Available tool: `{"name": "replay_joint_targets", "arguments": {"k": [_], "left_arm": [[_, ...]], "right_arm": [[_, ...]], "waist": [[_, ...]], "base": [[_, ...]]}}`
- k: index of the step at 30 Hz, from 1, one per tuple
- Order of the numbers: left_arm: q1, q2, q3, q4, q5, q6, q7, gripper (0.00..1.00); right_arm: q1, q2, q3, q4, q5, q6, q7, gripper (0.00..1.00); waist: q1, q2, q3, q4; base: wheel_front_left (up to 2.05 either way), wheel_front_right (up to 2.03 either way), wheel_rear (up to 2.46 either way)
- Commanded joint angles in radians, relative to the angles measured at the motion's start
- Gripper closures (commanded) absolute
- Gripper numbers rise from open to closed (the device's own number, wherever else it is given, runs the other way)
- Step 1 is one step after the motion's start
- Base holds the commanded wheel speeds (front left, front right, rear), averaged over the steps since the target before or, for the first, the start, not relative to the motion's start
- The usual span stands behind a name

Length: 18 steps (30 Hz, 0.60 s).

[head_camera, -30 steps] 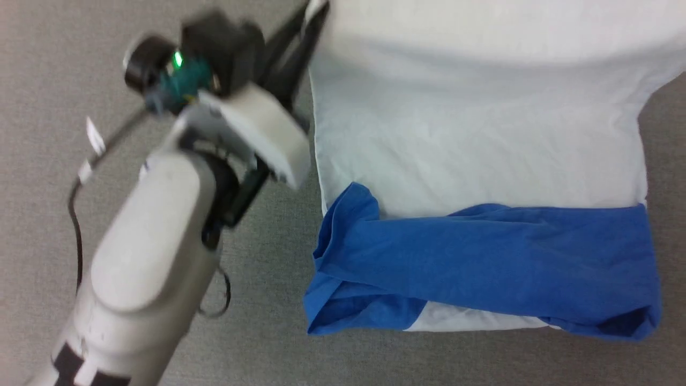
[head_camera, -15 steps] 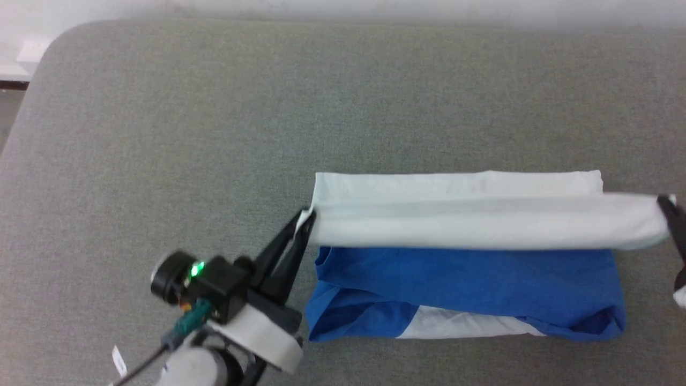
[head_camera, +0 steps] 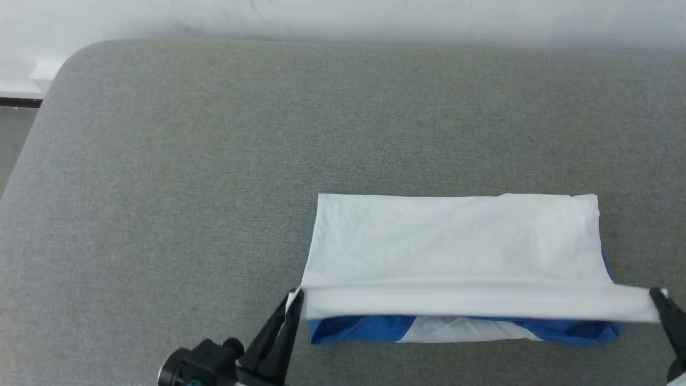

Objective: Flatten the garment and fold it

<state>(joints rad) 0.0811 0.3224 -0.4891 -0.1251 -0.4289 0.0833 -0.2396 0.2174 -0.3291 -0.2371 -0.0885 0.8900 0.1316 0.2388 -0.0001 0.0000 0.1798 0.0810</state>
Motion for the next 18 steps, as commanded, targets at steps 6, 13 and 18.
{"name": "replay_joint_targets", "arguments": {"k": [6, 13, 18], "left_arm": [[0.025, 0.013, -0.039, 0.059, -0.004, -0.031, 0.017, 0.85], [-0.008, 0.004, -0.07, 0.148, 0.006, -0.043, 0.042, 0.0], [-0.006, -0.003, -0.05, 0.155, -0.02, -0.038, 0.033, 0.0]], "right_arm": [[0.054, 0.037, 0.005, -0.032, -0.001, -0.001, 0.024, 1.0], [0.05, 0.036, 0.018, -0.013, -0.038, -0.001, 0.043, 0.0], [0.054, 0.026, 0.01, -0.031, -0.034, -0.001, 0.058, 0.0]], "waist": [[0.0001, 0.0, -0.014, -0.006], [0.0001, 0.0, -0.014, -0.005], [0.0001, 0.0, -0.017, 0.002]], "base": [[0.0, 0.0, 0.0], [0.0, 0.0, 0.0], [0.0, 0.0, 0.0]]}}
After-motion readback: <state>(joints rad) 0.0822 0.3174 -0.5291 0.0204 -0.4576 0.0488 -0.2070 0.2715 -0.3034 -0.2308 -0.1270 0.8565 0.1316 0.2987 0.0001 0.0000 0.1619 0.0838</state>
